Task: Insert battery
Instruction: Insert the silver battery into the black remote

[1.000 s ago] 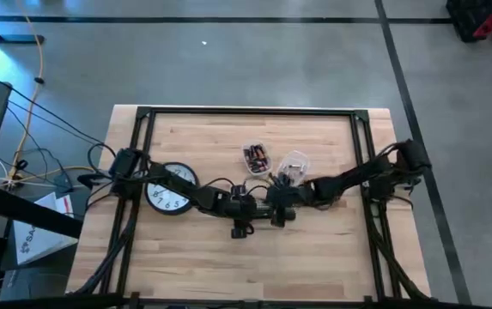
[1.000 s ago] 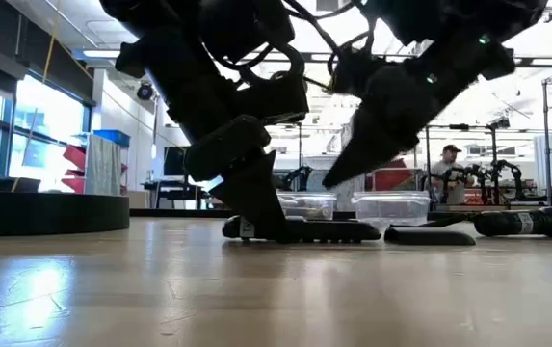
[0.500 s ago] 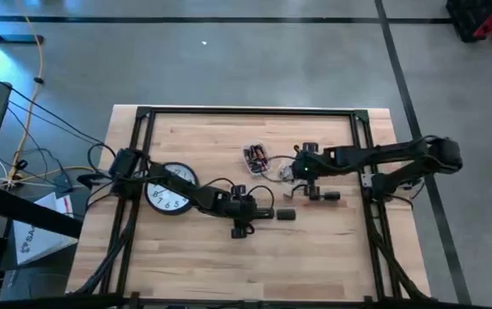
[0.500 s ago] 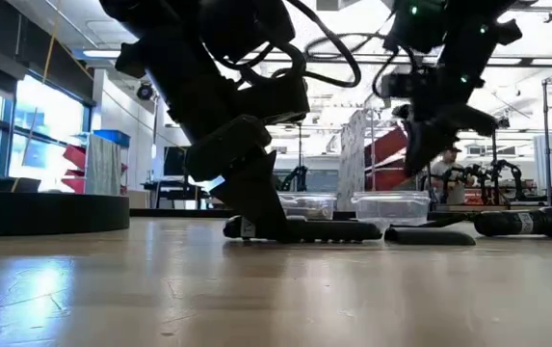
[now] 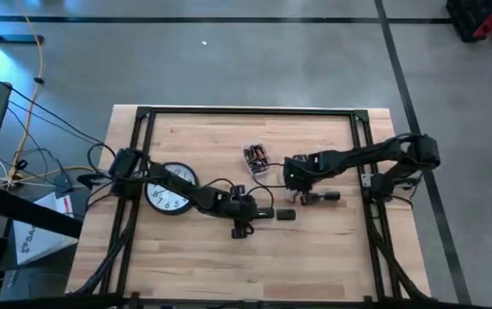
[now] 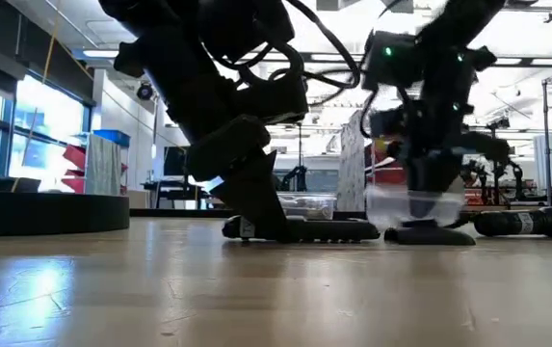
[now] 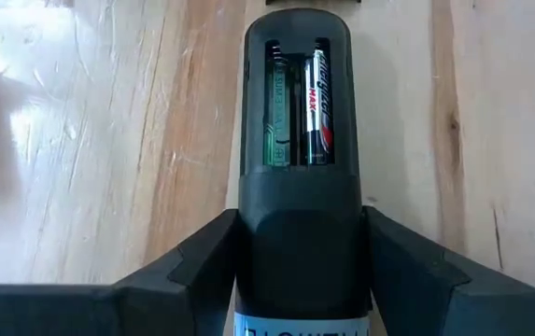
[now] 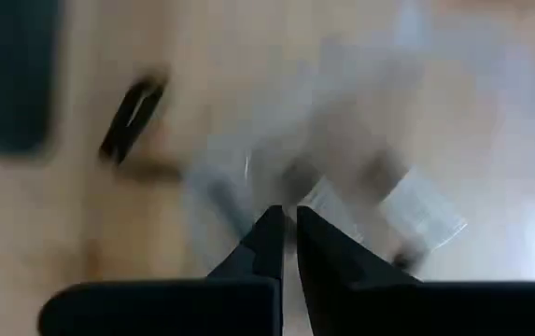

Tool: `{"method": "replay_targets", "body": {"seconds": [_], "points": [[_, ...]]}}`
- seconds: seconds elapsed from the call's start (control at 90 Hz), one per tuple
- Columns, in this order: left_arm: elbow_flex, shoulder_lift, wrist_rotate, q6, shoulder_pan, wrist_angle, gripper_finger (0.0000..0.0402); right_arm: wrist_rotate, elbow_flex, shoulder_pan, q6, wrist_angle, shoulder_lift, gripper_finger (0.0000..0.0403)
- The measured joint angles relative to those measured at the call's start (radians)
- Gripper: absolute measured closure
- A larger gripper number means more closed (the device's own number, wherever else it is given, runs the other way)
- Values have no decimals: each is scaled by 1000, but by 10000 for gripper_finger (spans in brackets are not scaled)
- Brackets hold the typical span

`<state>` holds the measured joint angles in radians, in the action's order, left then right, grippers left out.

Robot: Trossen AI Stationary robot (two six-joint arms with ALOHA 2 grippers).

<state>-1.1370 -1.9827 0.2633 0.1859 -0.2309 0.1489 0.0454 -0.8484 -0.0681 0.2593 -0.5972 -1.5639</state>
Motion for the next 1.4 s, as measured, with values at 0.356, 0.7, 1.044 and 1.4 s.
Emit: {"method": "replay_targets", "body": {"seconds": [0.356, 0.7, 1.044, 1.4], "points": [[0, 0, 8, 20, 34, 4, 215, 25, -66, 21, 117, -101, 0, 402], [0, 0, 11, 40, 35, 5, 215, -99, -32, 17, 180, -115, 0, 402], [0, 0, 12, 71, 41, 5, 215, -160, -32, 16, 247, -89, -59, 402], [-1, 0, 15, 78, 37, 10, 215, -155, -35, 6, 247, -68, -134, 320]]}}
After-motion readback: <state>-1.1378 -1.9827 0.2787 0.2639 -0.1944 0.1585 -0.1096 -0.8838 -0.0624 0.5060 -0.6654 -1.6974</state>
